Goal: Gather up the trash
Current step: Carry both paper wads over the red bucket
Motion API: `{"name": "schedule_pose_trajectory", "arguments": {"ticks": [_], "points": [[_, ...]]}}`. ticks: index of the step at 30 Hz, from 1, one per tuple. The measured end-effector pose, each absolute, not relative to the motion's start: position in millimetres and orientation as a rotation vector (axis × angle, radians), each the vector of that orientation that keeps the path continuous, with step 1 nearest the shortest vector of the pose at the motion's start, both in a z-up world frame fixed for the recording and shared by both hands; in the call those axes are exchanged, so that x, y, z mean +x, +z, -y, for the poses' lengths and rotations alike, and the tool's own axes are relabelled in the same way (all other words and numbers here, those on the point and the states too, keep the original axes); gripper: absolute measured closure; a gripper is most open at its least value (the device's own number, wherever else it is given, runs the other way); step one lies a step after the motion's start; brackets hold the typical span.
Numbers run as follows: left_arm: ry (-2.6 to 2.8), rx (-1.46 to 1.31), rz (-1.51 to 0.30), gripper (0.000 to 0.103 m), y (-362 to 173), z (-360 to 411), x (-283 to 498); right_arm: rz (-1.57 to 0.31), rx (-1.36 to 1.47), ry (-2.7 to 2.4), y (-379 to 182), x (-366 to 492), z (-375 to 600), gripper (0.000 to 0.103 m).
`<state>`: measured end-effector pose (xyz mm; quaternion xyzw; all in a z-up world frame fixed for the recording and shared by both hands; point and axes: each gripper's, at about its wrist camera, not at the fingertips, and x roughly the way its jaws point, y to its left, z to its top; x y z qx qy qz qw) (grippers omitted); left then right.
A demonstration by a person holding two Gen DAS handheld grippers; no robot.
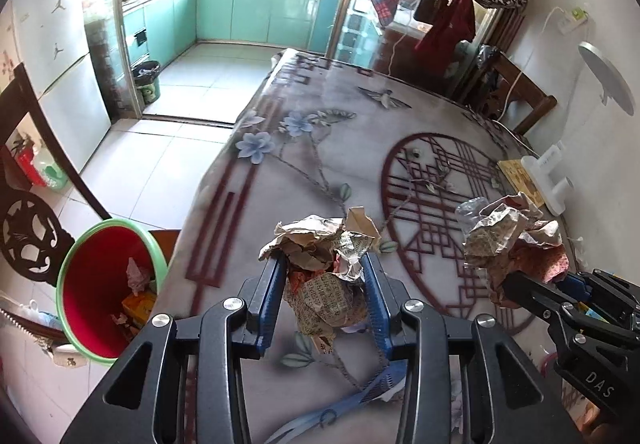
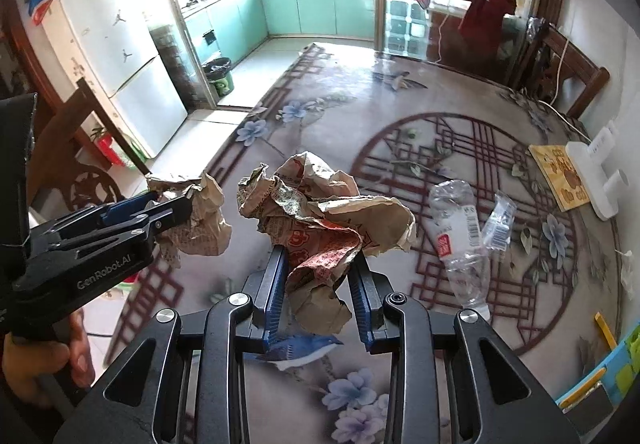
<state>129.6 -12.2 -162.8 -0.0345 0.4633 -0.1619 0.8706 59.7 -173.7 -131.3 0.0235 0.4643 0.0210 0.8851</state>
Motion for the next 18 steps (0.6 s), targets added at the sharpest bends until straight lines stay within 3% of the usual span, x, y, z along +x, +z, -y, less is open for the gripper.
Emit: {"name": "schedule_pose_trajectory", "arguments": {"ticks": [18], "points": [[-0.245, -0.122, -0.937, 0.066, -155.5, -52.2, 132.6, -0.959, -0.011, 0.135, -129.9, 80.6, 116.3, 0.073]]}}
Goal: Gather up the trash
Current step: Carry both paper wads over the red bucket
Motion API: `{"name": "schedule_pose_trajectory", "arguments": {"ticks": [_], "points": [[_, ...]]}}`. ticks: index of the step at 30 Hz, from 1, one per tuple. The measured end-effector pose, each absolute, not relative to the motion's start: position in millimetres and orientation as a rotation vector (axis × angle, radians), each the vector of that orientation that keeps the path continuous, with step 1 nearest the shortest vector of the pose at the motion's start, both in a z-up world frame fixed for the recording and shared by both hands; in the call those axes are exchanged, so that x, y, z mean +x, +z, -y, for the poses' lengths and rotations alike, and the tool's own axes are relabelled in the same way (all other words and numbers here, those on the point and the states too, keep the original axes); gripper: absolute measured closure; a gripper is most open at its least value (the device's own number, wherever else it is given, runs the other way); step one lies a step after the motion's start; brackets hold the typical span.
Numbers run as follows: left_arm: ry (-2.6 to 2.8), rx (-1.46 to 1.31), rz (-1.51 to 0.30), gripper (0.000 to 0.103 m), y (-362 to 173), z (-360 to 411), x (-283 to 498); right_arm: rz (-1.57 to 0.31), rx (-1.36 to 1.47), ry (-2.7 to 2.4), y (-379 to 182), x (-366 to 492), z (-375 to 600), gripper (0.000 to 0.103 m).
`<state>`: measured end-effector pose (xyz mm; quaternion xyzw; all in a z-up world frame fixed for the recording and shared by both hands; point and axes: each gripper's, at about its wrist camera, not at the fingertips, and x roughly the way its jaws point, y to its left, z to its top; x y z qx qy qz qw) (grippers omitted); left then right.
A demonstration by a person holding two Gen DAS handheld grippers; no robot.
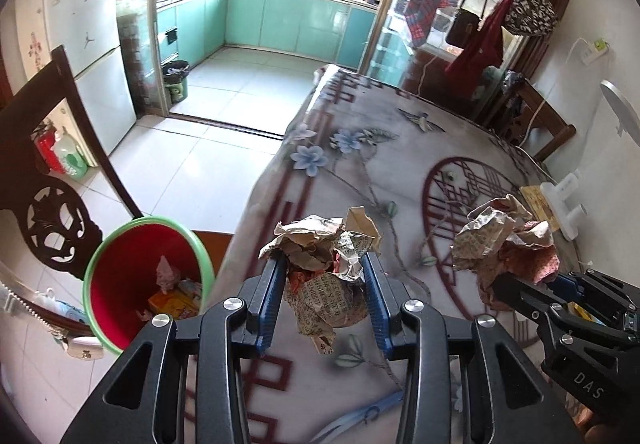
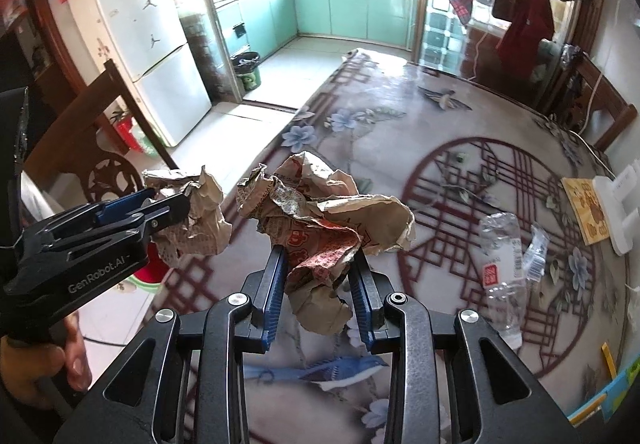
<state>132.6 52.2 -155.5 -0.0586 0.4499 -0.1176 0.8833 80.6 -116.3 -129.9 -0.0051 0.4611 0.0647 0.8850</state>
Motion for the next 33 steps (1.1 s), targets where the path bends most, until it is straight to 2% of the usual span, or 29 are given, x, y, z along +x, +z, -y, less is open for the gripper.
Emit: {"name": "schedule_pose_trajectory", "arguments": {"ticks": [33], "points": [[0.049, -0.259, -1.005, 0.066, -205.7, -248.1, 156.9, -1.031, -0.144, 0.397, -166.7, 147.2, -43.8, 0.073]]}}
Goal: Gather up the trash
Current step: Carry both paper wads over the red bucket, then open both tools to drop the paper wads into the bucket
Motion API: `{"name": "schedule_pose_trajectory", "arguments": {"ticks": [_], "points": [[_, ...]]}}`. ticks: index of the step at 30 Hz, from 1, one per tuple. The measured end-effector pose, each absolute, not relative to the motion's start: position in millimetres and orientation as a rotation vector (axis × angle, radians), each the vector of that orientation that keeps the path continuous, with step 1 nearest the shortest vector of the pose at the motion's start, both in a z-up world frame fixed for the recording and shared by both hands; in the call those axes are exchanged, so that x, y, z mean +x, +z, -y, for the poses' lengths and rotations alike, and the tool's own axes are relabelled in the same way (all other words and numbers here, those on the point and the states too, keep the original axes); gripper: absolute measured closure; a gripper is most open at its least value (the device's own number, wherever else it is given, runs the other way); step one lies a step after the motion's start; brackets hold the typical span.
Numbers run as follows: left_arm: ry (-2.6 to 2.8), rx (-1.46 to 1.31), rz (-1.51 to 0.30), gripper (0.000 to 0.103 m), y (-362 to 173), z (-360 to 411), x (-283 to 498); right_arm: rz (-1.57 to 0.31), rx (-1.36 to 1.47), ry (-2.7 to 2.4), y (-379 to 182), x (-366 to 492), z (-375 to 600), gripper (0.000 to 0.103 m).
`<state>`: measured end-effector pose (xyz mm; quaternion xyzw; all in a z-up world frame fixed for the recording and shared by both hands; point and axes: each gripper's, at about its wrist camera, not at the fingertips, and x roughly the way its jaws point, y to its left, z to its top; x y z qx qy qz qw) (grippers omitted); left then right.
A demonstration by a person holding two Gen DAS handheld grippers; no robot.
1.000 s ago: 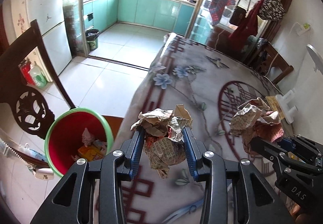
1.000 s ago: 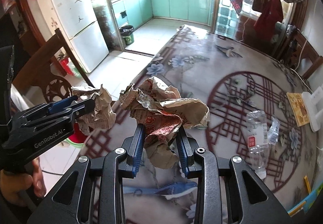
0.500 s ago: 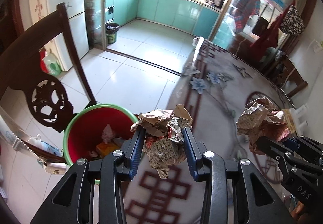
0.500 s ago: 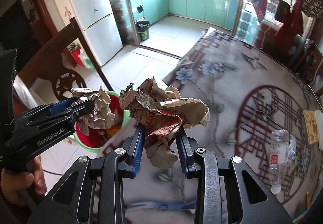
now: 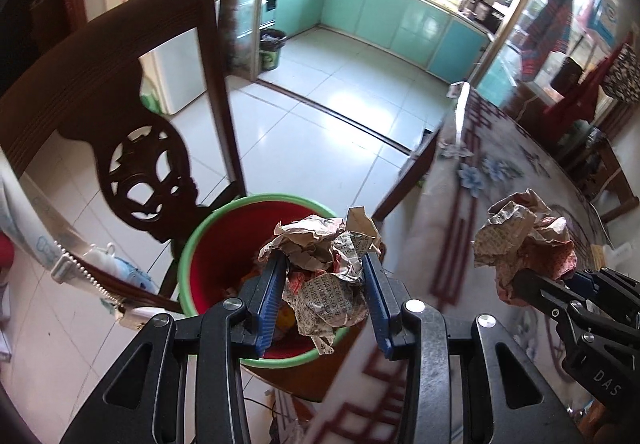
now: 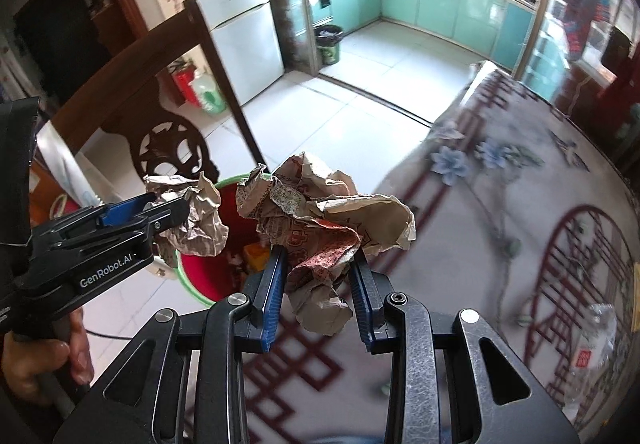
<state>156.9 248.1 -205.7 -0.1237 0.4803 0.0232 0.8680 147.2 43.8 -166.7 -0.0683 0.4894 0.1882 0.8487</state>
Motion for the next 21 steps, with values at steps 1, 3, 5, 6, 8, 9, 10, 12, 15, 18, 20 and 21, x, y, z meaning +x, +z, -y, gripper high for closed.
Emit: {"name": "schedule_pose_trajectory", "arguments": {"ticks": [1, 3, 5, 6, 8, 9, 10, 12, 15, 18, 20, 21], "points": [[0.057, -0.262, -1.008, 0.066, -208.0, -253.5, 157.5, -1.036, -0.152, 0.408, -168.9, 149.5, -50.1, 0.073], [0.075, -0.269, -1.016, 0.065, -212.1, -263.3, 159.0, -1.049, -0.164, 0.428, -173.4, 153.8, -61.4, 0.073], [0.092, -0.278, -1.024, 0.065, -216.1, -272.5, 160.3, -1.063, -0.174, 0.45, -179.5, 159.0, -73.0, 0.071], [0.103, -0.284, -1.026, 0.065, -217.9, -278.1, 160.8, -1.067, -0.178, 0.454, -181.8, 160.9, -77.4, 0.071], [0.117, -0.289, -1.024, 0.065, -219.3, -286.1, 161.2, -1.073, -0.187, 0.461, -184.4, 163.8, -83.6, 0.071], [0.124, -0.291, -1.023, 0.065, -220.0, -289.8, 161.5, -1.072, -0.192, 0.464, -185.0, 164.9, -86.1, 0.071], [0.128, -0.292, -1.022, 0.065, -220.9, -292.8, 161.9, -1.072, -0.196, 0.465, -185.7, 165.5, -88.7, 0.071], [0.138, -0.293, -1.019, 0.064, -221.9, -297.7, 163.1, -1.071, -0.206, 0.469, -186.8, 167.2, -92.8, 0.071], [0.146, -0.287, -1.031, 0.046, -223.8, -299.3, 167.2, -1.065, -0.22, 0.464, -187.0, 168.8, -96.3, 0.037], [0.143, -0.298, -1.043, 0.041, -225.1, -299.1, 169.6, -1.009, -0.219, 0.443, -177.2, 163.7, -92.0, 0.021], [0.139, -0.304, -1.046, 0.039, -225.1, -296.8, 169.9, -0.997, -0.234, 0.434, -172.4, 162.1, -91.2, 0.021], [0.134, -0.306, -1.049, 0.039, -225.0, -294.5, 170.1, -0.991, -0.248, 0.422, -170.0, 161.0, -90.1, 0.021]]}}
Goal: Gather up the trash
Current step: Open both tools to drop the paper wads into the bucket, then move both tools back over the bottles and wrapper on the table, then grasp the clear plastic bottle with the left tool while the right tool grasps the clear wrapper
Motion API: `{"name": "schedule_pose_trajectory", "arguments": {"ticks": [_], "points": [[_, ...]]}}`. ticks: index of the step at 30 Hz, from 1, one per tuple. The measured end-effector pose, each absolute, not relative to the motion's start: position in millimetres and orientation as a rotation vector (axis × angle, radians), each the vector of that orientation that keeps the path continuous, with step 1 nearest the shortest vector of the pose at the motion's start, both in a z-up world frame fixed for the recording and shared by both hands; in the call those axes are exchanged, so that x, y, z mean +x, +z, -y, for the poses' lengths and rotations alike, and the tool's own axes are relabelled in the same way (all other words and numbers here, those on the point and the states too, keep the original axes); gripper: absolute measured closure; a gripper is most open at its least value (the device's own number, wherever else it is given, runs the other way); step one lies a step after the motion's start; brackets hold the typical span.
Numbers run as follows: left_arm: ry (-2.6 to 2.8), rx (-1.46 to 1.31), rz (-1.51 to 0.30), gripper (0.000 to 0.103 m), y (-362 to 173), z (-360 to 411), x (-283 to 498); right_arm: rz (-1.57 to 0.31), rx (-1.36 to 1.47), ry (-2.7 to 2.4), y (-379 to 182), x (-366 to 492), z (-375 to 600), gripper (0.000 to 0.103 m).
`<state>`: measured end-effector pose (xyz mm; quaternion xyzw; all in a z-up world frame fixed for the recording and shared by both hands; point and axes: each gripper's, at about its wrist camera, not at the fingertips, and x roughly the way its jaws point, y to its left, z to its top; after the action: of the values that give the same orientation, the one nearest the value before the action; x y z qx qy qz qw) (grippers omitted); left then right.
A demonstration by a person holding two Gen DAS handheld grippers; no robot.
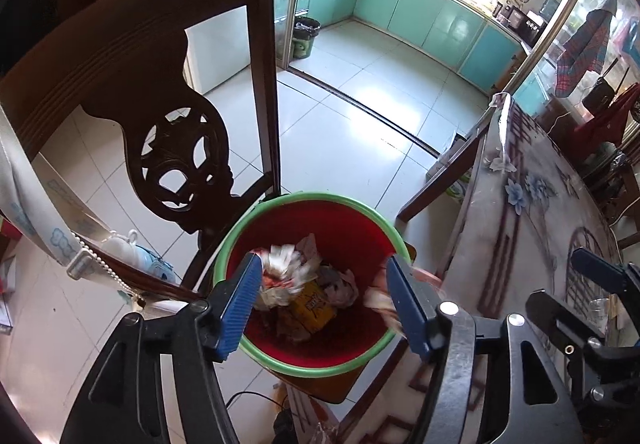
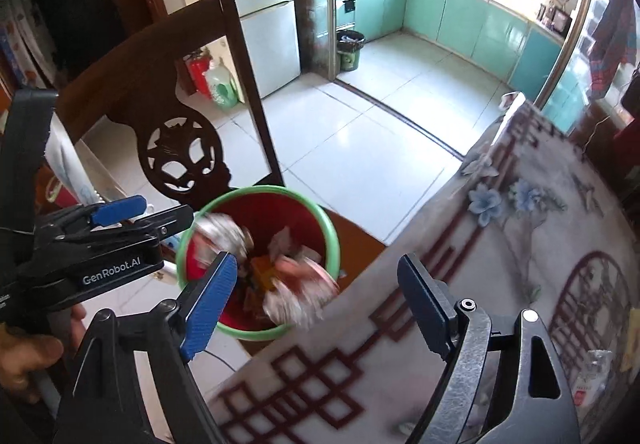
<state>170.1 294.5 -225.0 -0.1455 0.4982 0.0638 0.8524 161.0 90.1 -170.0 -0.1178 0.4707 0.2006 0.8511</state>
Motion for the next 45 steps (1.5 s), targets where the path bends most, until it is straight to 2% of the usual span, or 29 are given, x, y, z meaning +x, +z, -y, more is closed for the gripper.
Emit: {"name": "schedule_pose_trajectory", "arguments": {"ticks": [9, 15, 28, 35, 43, 45], "points": [[0.072, -0.296, -1.028, 0.039, -210.3, -258.0, 168.6, -0.958, -0.226, 0.369, -151.0, 146.9, -60.1, 0.02], [0.01, -0.26, -1.027, 0.039, -200.6, -210.9, 165.4, -0.951, -0.158, 0.291, -145.3, 134.0, -5.3, 0.019], [-0.191, -0.145, -1.043, 0.039, -186.3, -42.0, 151.0, -0.975, 0.044, -0.183, -144.0, 94.0, 244.8, 0.019], [-0.282, -0.119, -1.085, 0.039, -188.7, 47.3, 132.5, -1.064, 0.2, -0.39, -189.9, 102.3, 367.5, 0.019], [-0.328, -0.063, -1.088, 0.039, -177.8, 117.6, 113.2, -1.181, 0.274, -0.348, -247.5, 135.4, 403.6, 0.019], [-0.331, -0.057, -1.094, 0.039, -177.3, 127.7, 114.7, -1.185, 0.288, -0.322, -253.0, 136.9, 404.9, 0.022]]}}
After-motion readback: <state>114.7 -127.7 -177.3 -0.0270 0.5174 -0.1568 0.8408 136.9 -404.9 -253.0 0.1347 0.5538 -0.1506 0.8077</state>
